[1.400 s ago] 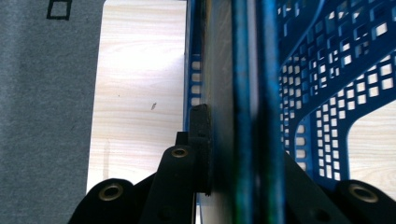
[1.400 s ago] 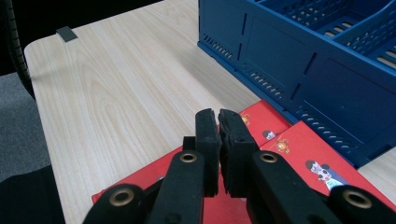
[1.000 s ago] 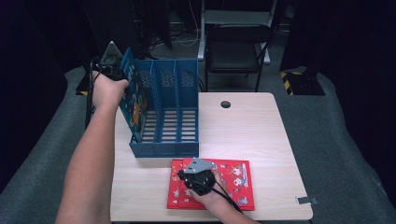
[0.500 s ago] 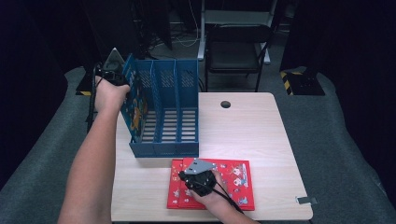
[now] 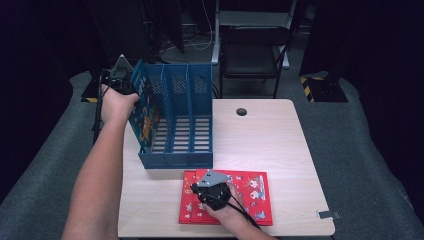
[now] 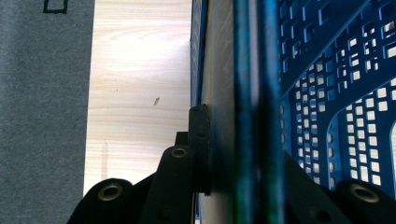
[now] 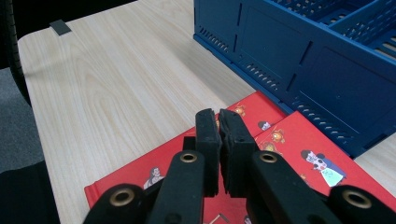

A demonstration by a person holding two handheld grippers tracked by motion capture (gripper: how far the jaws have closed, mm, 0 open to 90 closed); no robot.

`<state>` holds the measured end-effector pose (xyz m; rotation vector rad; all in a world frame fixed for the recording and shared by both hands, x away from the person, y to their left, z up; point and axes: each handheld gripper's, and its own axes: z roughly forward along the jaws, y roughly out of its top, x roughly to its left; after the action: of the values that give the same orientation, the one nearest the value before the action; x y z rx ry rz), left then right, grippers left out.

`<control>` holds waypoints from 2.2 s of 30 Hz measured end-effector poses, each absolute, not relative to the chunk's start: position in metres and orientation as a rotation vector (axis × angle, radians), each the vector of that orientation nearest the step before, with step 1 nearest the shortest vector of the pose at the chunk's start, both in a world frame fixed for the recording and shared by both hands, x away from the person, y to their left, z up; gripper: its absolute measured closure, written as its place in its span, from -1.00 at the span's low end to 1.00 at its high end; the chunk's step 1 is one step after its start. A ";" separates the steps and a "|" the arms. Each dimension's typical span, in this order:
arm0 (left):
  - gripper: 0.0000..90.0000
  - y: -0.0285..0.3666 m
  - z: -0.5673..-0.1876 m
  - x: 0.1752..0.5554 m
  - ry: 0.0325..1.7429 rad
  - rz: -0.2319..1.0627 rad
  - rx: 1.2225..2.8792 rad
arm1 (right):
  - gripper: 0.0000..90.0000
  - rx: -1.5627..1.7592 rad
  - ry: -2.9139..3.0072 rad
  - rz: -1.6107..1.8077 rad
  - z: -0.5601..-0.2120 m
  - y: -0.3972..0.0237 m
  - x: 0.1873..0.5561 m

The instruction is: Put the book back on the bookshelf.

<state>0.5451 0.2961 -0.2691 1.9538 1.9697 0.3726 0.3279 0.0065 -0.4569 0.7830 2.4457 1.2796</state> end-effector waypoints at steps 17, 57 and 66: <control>0.84 0.297 -0.275 0.546 1.944 0.398 1.933 | 0.92 0.789 2.447 1.278 -0.459 0.007 0.329; 0.51 0.307 -0.277 0.543 1.919 0.342 1.876 | 0.89 0.785 2.459 1.269 -0.463 0.010 0.329; 0.34 0.305 -0.271 0.541 1.891 0.335 1.857 | 0.88 0.777 2.458 1.273 -0.463 0.009 0.330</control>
<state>0.5406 0.3053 -0.2712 1.8572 1.8908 0.3349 0.3295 0.0091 -0.4635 0.7773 2.4575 1.2731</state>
